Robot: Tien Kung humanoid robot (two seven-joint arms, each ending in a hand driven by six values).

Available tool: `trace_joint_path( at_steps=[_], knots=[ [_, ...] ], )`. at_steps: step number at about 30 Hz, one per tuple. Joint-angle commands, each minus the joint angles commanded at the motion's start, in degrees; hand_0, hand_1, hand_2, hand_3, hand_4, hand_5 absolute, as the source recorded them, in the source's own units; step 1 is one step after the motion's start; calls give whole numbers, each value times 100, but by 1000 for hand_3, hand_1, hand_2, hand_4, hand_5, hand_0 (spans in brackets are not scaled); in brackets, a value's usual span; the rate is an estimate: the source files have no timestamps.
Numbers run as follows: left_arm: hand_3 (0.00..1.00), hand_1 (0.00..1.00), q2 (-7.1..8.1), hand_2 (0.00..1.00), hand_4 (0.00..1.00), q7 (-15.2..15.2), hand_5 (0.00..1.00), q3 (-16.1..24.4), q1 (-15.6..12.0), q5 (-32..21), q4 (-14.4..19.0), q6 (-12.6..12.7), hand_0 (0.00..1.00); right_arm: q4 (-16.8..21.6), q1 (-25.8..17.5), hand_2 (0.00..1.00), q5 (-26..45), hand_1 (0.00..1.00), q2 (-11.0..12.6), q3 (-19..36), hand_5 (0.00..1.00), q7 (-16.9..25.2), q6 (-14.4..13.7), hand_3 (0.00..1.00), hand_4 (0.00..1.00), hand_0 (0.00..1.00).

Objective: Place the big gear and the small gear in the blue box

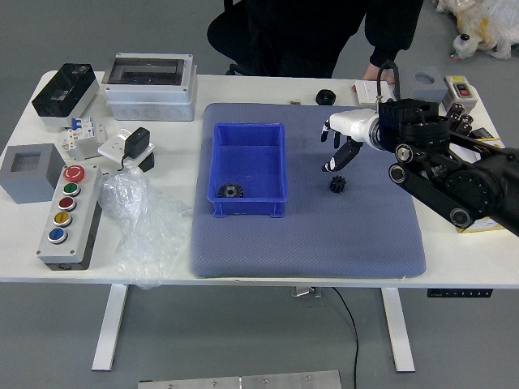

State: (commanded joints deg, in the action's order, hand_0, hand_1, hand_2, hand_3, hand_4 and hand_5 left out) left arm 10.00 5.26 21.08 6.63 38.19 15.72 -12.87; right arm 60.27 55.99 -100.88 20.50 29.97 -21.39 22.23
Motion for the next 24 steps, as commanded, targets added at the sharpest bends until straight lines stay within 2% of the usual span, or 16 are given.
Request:
trace_joint_path(
  at_steps=[9, 10, 15, 16, 24],
  knots=[
    [777, 830, -22, 826, 600, -5, 375, 9, 0, 11, 2, 0, 861, -36, -163, 637, 3, 527, 52, 46, 323, 29, -96, 757, 810, 509],
    [777, 830, -24, 826, 600, -5, 375, 9, 1, 13, 2, 0, 861, -44, -177, 648, 3, 537, 50, 53, 310, 31, -104, 747, 795, 537],
    [777, 830, -37, 826, 600, -6, 375, 2, 4, 12, 3, -2, 861, -91, -256, 648, 10, 537, 20, 90, 310, 43, -147, 747, 795, 537],
    [777, 830, -40, 826, 600, -5, 374, -1, 5, 11, 3, -2, 861, -98, -268, 657, 14, 545, 13, 90, 301, 46, -154, 720, 787, 550],
    [777, 830, -52, 826, 600, -6, 374, -24, 21, 11, 3, -2, 861, -194, -356, 656, 59, 541, -80, 114, 295, 116, -312, 691, 775, 548]
  ],
)
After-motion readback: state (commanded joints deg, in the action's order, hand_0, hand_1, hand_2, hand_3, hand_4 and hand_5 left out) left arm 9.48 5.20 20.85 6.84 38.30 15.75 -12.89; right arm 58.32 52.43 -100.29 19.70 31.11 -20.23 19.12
